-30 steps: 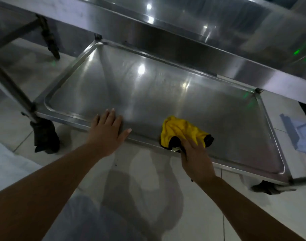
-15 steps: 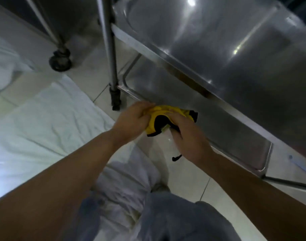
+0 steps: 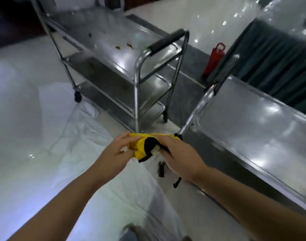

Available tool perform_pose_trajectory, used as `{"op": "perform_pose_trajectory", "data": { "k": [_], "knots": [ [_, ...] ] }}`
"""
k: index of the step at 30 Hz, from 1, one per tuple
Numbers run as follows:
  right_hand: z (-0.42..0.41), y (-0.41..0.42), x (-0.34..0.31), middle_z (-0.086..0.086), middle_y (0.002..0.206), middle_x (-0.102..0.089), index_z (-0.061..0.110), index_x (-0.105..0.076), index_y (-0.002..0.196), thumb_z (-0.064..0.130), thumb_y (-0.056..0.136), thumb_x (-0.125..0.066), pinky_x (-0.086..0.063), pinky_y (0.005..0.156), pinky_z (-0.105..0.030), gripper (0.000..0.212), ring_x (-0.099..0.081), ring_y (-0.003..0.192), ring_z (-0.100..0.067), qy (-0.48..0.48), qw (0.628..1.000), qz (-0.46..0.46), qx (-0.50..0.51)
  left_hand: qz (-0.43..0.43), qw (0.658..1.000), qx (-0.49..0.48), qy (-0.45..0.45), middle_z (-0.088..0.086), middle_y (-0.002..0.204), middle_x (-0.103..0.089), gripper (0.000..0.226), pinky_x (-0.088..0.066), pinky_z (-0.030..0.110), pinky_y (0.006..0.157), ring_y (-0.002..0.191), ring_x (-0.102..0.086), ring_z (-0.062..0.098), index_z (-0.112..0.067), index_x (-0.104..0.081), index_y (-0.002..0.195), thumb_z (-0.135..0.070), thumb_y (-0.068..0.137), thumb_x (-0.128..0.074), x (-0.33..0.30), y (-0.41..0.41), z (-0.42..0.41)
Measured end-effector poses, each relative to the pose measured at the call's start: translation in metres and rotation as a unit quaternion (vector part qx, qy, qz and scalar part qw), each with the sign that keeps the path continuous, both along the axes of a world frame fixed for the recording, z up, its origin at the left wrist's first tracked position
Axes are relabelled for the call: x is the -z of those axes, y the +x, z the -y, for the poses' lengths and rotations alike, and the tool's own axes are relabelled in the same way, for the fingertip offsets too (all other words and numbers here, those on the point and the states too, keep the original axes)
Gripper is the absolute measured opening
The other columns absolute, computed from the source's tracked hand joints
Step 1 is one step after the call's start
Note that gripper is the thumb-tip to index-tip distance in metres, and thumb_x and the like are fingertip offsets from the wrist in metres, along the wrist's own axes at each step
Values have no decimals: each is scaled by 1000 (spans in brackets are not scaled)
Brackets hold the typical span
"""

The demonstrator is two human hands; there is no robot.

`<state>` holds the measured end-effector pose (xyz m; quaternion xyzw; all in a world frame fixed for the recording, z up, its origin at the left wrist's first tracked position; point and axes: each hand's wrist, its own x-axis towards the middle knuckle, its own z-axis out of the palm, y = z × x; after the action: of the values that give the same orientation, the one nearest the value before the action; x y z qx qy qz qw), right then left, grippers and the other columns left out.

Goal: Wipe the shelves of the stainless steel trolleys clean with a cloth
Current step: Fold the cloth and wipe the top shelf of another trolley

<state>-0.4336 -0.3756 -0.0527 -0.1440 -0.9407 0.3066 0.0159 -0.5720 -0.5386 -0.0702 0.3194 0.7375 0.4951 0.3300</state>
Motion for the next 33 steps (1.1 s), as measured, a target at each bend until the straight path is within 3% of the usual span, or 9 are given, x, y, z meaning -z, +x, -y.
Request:
{"op": "perform_pose_trajectory", "data": {
  "k": [3,5,8,14,17,20,27,30,33],
  "knots": [
    [13,-50,-63,10,123,-61,38,-43,134,33,100,-41,-48,84,-34,35,-57,108,-13,15,999,-33,8,-26,999,-13,27,-45,121,-35,50,-25,5,93,120,-27,-24,-69,-59,96,-19,90,-60,-68,-38,21],
    [20,-76,-92,9,107,-66,40,-46,129,37,99,-41,-49,72,-32,31,-62,92,-15,30,997,-57,37,-51,997,-26,46,-32,132,-39,37,-24,18,101,128,-30,-12,-59,-60,110,-27,91,-59,-103,-57,28],
    [24,-107,-117,8,87,-65,38,-49,122,39,98,-40,-43,59,-30,25,-61,76,-14,43,992,-87,82,-103,992,-37,56,-13,131,-50,29,-35,21,96,122,-47,3,-44,-55,120,-35,92,-58,-132,-79,23],
    [12,-174,-160,1,87,-65,30,-56,107,41,96,-40,-50,72,-36,22,-61,82,-21,-22,989,-76,128,-91,993,-56,56,-15,103,-64,16,-46,24,80,98,-60,3,-44,-57,107,-49,93,-51,-170,-128,-14],
    [-7,-198,-166,3,76,-64,31,-56,90,50,94,-42,-47,65,-34,24,-63,74,-18,-51,990,-69,109,-86,992,-71,53,-4,95,-68,21,-49,22,75,89,-64,9,-32,-64,103,-47,93,-54,-179,-164,-40],
    [-36,-227,-162,7,76,-62,33,-54,93,42,98,-40,-47,69,-33,18,-61,75,-15,-37,995,-50,79,-100,993,-56,39,-2,85,-69,22,-46,19,67,77,-62,10,-23,-69,95,-38,96,-52,-179,-205,-68],
    [-113,-326,-138,9,95,-65,32,-59,110,34,101,-39,-49,78,-27,22,-60,90,-8,-109,991,-57,51,-101,992,-77,-13,9,93,-64,26,-50,46,87,91,-61,26,-16,-65,100,-28,101,-41,-163,-320,-137],
    [-138,-370,-127,11,91,-63,36,-57,101,32,101,-41,-47,76,-25,17,-59,88,-10,-123,989,-68,49,-102,992,-55,-49,7,98,-65,27,-51,41,85,94,-61,22,-18,-64,101,-32,101,-41,-157,-364,-157],
    [-158,-403,-116,1,86,-64,37,-56,93,34,100,-41,-52,76,-43,17,-62,82,-18,-134,988,-56,58,-100,992,-34,-68,1,85,-65,30,-48,31,71,82,-61,16,-17,-63,90,-39,99,-44,-150,-402,-172]
  ]
}}
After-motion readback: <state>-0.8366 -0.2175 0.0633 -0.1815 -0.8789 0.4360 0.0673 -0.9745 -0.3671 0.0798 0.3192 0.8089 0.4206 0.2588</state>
